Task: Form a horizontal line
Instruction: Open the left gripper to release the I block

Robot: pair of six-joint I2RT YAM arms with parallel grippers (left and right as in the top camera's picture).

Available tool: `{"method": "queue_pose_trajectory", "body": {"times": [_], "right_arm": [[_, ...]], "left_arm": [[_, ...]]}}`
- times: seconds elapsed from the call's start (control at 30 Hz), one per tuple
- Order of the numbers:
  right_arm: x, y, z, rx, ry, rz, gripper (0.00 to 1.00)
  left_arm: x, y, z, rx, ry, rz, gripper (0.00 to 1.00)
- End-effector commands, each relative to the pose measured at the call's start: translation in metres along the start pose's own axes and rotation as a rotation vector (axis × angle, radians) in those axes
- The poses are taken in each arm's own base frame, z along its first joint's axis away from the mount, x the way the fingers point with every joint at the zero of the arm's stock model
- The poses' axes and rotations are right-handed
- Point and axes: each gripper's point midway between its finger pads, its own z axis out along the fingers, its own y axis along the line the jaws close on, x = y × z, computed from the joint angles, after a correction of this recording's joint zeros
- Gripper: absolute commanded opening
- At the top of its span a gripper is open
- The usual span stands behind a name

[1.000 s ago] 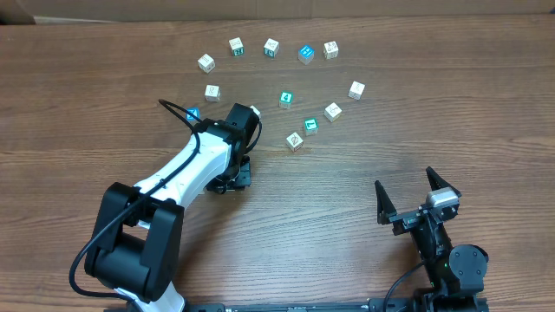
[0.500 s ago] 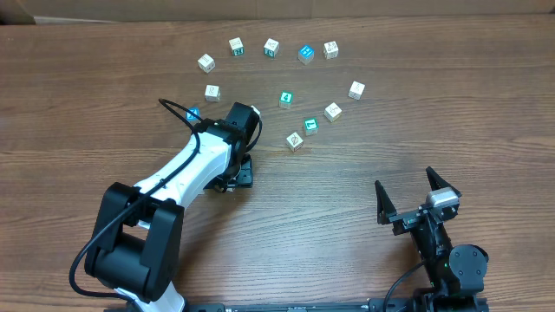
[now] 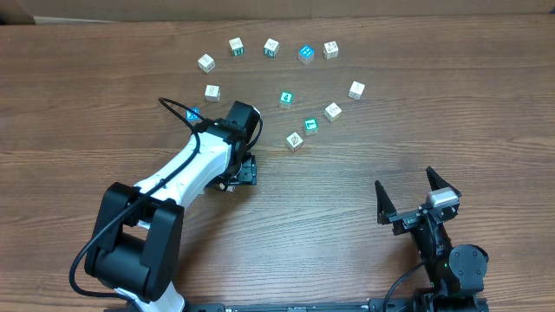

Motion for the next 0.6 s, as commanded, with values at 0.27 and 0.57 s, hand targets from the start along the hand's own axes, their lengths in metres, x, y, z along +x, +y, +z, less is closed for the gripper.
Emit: {"method": "queue_pose_trajectory", "body": {"times": [0.27,0.57], "right_arm": [[0.0011,-0.0021,-0.0002,0.012,-0.006,0.001,1.00],[0.0011,-0.0021,-0.0002,0.012,-0.006,0.001,1.00]], "left_arm": [[-0.0008,-0.0026,0.0041,0.004,-0.005,0.050,0.46],[-0.0008,-0.0027,0.0041,0.005,-0.005,0.050,0.52]]}}
